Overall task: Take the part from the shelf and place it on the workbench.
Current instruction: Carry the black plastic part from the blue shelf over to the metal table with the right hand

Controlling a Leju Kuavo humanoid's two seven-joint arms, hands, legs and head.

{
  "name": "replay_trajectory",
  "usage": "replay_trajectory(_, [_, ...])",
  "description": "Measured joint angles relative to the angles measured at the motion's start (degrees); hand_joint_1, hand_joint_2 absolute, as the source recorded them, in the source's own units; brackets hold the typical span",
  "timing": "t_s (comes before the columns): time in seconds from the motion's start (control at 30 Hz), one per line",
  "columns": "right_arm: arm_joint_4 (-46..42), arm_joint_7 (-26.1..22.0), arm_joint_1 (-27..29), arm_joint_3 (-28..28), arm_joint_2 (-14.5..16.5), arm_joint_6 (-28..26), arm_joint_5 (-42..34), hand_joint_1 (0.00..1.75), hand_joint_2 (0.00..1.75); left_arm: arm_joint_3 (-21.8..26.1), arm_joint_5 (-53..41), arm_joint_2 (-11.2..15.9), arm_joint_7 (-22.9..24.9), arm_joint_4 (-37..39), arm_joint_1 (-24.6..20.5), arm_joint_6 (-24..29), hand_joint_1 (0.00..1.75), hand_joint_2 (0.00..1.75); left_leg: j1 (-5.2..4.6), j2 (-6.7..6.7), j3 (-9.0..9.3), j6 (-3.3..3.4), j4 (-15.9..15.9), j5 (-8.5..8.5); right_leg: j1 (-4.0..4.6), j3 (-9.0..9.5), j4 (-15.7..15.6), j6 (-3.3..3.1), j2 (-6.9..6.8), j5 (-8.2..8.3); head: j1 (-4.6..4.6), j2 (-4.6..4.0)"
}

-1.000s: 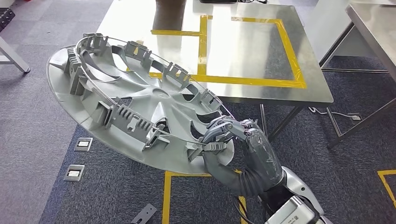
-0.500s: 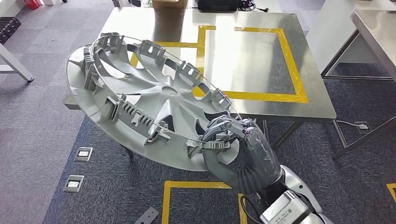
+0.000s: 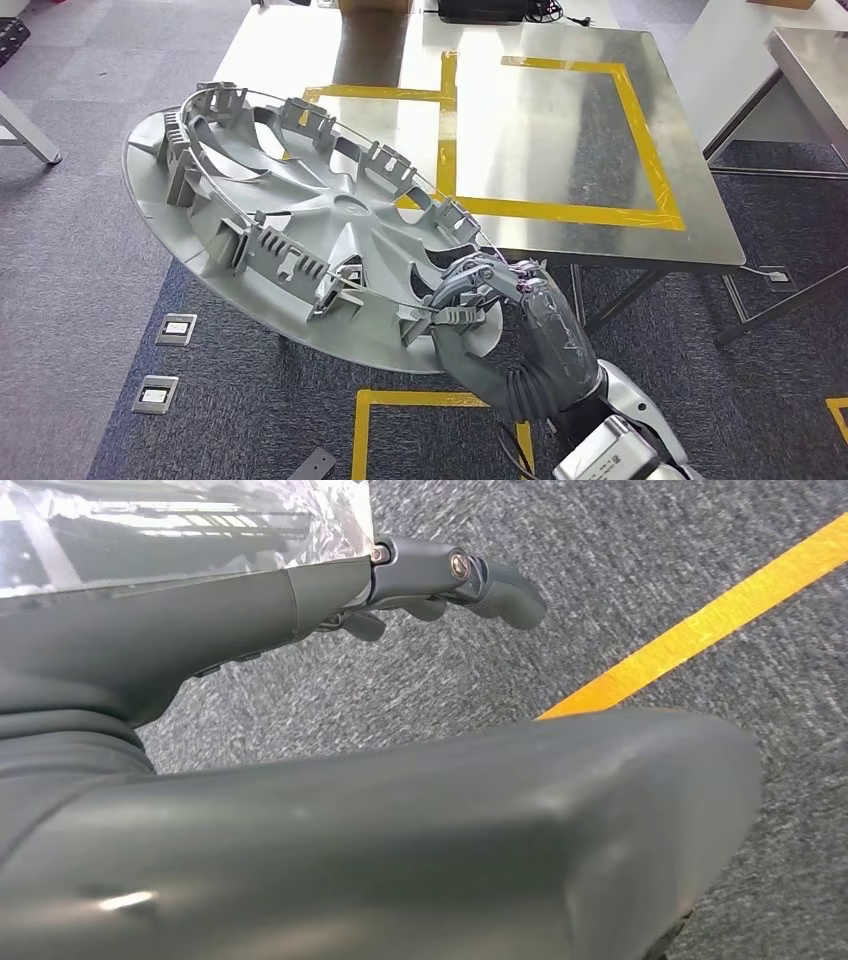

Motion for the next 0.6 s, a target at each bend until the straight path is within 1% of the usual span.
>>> replay_trajectory(0.03, [0.0, 0.02, 0.0, 0.0, -0.01, -0.02, 0.01, 1.75, 1.75, 0.0, -0.01, -0.01, 0.0, 0.01, 0.07, 0.03, 0.0, 1.75, -0.05, -0.05, -0.08, 0.09, 0.0, 0.04, -0.01, -0.06, -0.02, 0.01, -0.02, 0.14, 0.03, 0.0])
replay_trajectory(0.13, [0.0, 0.07, 0.0, 0.0, -0.04, -0.05, 0.01, 1.75, 1.75, 0.0, 0.01, -0.01, -0.01, 0.03, 0.26, 0.11, 0.0, 1.75, -0.26, -0.17, -0.18, 0.38, 0.0, 0.09, -0.09, -0.14, -0.05, 0.3, -0.09, 0.46, 0.11, 0.0])
replay_trajectory(0.23, [0.01, 0.08, 0.0, -0.01, -0.1, -0.08, 0.01, 1.75, 1.75, 0.0, 0.02, 0.02, -0.07, 0.04, 0.55, 0.15, 0.0, 1.75, -0.55, -0.16, -0.11, 0.96, 0.0, 0.04, -0.27, -0.12, -0.15, 0.48, -0.19, 0.4, 0.16, 0.0])
replay_trajectory(0.27, [0.01, 0.08, 0.01, -0.02, -0.12, -0.08, 0.01, 1.75, 1.75, 0.0, 0.02, 0.03, -0.1, 0.05, 0.61, 0.17, 0.0, 1.75, -0.66, -0.14, -0.09, 1.15, 0.01, 0.03, -0.37, -0.1, -0.22, 0.62, -0.2, 0.32, 0.18, 0.0])
replay_trajectory(0.3, [0.01, 0.08, 0.03, -0.02, -0.14, -0.09, 0.01, 1.75, 1.75, 0.0, 0.02, 0.04, -0.13, 0.05, 0.61, 0.18, 0.0, 1.75, -0.79, -0.13, -0.07, 1.28, 0.02, 0.0, -0.49, -0.07, -0.29, 0.87, -0.19, 0.23, 0.2, 0.0])
replay_trajectory(0.4, [0.0, 0.08, 0.05, -0.02, -0.15, -0.09, 0.01, 1.75, 1.75, 0.0, 0.02, 0.11, -0.15, 0.07, 0.5, 0.22, 0.0, 1.75, -0.97, -0.1, -0.04, 1.43, 0.03, 0.06, -0.77, -0.03, -0.36, 2.09, -0.18, 0.12, 0.22, 0.0])
replay_trajectory(0.47, [-0.01, 0.08, 0.05, -0.02, -0.15, -0.09, 0.01, 1.75, 1.75, 0.0, 0.02, 0.16, -0.15, 0.07, 0.3, 0.23, 0.0, 1.75, -0.99, -0.09, -0.04, 1.51, 0.04, 0.13, -0.85, -0.04, -0.37, 2.74, -0.17, 0.15, 0.22, 0.0])
replay_trajectory(0.53, [-0.04, 0.08, 0.04, -0.03, -0.14, -0.09, 0.01, 1.75, 1.75, 0.0, 0.02, 0.2, -0.15, 0.07, -0.05, 0.23, 0.0, 1.75, -0.97, -0.08, -0.02, 1.54, 0.05, 0.19, -0.86, -0.05, -0.36, 3.11, -0.17, 0.17, 0.21, 0.0])
replay_trajectory(0.6, [-0.11, 0.08, 0.03, -0.04, -0.13, -0.09, 0.01, 1.75, 1.75, 0.0, 0.02, 0.24, -0.15, 0.07, -0.44, 0.22, 0.0, 1.75, -0.93, -0.07, 0.03, 1.52, 0.04, 0.24, -0.84, -0.06, -0.29, 3.21, -0.16, 0.17, 0.21, 0.0])
